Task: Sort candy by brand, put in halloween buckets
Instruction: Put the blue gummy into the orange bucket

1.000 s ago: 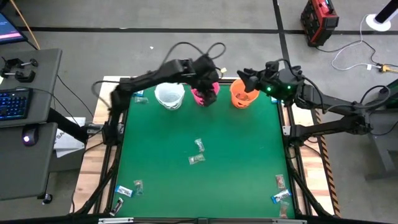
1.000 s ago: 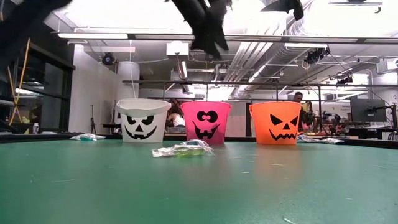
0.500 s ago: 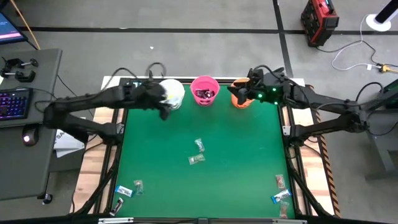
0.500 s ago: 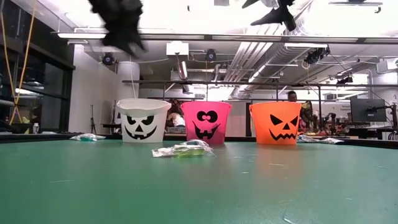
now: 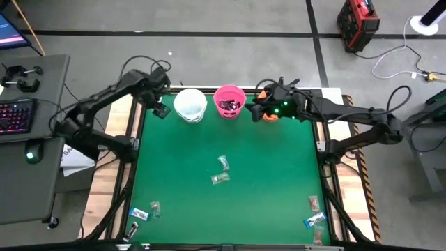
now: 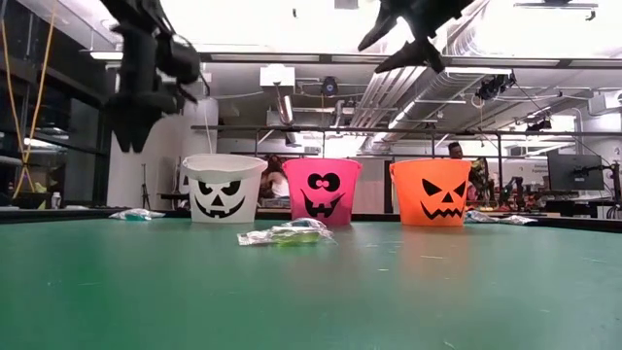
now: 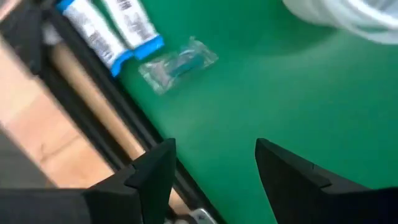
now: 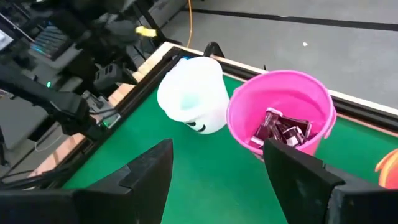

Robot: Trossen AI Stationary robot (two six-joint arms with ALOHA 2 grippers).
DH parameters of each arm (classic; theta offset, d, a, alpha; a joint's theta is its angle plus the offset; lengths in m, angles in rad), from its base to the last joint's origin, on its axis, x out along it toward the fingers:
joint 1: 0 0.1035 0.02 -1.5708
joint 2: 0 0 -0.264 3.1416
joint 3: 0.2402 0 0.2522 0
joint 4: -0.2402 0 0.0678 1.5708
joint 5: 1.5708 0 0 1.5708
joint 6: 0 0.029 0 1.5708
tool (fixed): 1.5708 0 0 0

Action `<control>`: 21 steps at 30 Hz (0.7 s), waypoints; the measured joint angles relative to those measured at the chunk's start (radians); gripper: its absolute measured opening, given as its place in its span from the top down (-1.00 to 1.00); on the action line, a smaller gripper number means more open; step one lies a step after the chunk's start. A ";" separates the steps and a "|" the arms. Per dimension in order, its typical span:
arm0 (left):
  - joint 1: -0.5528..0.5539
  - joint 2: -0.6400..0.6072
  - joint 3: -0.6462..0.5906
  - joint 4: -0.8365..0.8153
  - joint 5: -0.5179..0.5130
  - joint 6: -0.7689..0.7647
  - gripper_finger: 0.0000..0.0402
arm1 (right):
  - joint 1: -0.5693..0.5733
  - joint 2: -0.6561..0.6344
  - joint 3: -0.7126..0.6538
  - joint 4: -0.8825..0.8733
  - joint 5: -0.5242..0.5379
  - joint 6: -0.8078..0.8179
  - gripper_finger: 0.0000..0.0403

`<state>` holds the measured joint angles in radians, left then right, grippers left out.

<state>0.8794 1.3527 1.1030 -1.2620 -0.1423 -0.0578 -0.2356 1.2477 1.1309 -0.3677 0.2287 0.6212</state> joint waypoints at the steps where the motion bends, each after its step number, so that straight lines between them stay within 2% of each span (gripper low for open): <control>1: 0.014 0.027 0.000 0.014 0.006 0.061 -0.04 | 0.000 0.005 0.000 0.004 0.000 0.000 -0.21; 5: 0.037 0.110 0.000 0.096 -0.007 0.260 -0.04 | 0.000 0.004 0.000 0.007 -0.002 0.003 -0.21; 9: 0.038 0.128 -0.012 0.206 0.016 0.328 -0.04 | 0.000 0.001 0.000 0.006 -0.021 0.006 -0.21; 12: 0.039 0.090 -0.061 0.272 0.060 0.373 -0.04 | 0.000 0.000 0.000 0.006 -0.045 0.007 -0.21; 21: 0.084 -0.086 -0.321 0.458 0.032 0.623 -0.04 | -0.001 0.001 0.000 0.006 -0.046 0.018 -0.21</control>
<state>0.9631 1.2663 0.7819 -0.8041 -0.1105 0.5652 -0.2361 1.2484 1.1309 -0.3617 0.1822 0.6395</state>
